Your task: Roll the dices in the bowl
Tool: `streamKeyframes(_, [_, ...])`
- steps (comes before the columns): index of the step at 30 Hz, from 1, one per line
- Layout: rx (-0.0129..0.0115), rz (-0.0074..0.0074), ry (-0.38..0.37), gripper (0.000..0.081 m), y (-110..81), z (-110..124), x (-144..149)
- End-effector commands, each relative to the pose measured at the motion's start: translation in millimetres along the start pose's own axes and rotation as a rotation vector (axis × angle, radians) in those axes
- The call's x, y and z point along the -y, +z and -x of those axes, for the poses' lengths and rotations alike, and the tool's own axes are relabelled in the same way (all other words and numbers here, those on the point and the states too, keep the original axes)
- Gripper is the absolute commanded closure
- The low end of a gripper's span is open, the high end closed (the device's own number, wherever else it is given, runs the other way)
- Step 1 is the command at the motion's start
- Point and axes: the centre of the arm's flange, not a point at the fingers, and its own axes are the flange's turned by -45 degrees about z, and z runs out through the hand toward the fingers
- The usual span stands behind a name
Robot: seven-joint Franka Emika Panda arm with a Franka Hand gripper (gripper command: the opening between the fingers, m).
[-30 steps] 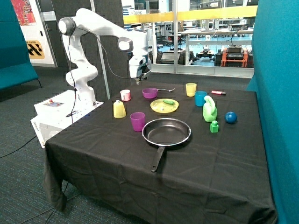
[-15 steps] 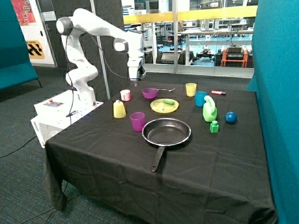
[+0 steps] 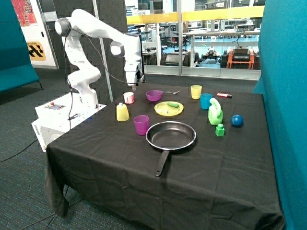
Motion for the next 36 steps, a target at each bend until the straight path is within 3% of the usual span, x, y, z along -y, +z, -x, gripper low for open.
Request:
streamKeyframes(1, [-0.0002,-0.0001,0.008,0.0808,4.7,20.6,-13.4])
streamKeyframes(9, [-0.0002,-0.0001,0.008,0.0766,8.7,33.4,-15.8])
streamKeyframes(23, [-0.0002,-0.0001,0.006,0.0258,14.5,36.0,-10.7])
streamKeyframes(36, [-0.0002,-0.0001,0.064,0.0249,25.0,44.4,-19.7])
